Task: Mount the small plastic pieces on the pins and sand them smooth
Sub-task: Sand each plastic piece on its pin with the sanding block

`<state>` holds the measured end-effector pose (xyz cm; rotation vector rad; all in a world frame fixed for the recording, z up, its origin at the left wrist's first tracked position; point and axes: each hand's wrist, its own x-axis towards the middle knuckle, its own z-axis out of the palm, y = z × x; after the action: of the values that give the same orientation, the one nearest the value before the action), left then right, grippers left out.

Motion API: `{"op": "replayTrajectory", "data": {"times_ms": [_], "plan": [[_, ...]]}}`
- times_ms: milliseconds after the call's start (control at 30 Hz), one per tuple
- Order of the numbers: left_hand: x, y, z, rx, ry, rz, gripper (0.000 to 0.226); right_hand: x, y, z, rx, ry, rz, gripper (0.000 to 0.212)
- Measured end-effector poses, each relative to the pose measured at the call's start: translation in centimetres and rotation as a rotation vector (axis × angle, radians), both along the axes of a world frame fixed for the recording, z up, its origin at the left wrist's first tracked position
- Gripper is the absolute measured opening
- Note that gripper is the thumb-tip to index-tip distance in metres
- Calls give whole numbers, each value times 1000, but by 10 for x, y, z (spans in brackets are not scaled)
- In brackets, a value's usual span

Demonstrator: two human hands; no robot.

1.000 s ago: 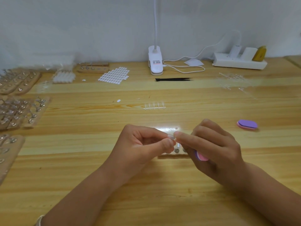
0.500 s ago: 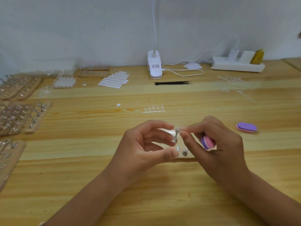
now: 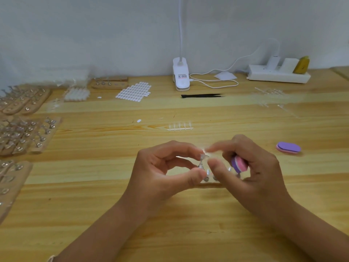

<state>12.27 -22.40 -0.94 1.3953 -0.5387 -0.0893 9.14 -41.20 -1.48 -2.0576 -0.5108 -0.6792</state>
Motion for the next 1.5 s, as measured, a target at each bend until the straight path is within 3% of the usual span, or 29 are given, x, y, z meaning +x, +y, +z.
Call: {"op": "replayTrajectory", "data": {"times_ms": [100,167,267,367,533,733,833,1000,1167,1300,1400,1500], "plan": [[-1,1,-1,42,-28,43,28,2,-8,-1,133,206,90,35],[-1,0,-2,69,-38,73,28,3,-10,-4,171,268,86,35],[-1,-1,-3,110,-66,108,27,3,-7,-6,68,178,129,22],[-1,-2,-2,156,-120,144,28,5,-7,-8,-125,-26,146,30],[-3,-2,-2,190,-208,167,31,8,-4,-9,-158,-194,64,31],[-1,1,-2,162,-154,192,25,12,-14,-6,-115,-156,-34,31],[-1,-1,0,191,-212,182,28,8,-2,-4,-38,-222,39,27],[-2,3,0,201,-247,213,25,11,-11,-6,-162,-225,-21,26],[-1,-1,1,271,-283,225,26,9,-3,-9,-95,-285,29,29],[1,2,0,294,-280,253,26,14,-11,-16,-230,-272,30,33],[1,2,1,295,-251,272,27,17,-14,-15,-178,-265,-22,30],[1,1,2,296,-291,246,29,13,-3,-17,-140,-309,63,34]]}}
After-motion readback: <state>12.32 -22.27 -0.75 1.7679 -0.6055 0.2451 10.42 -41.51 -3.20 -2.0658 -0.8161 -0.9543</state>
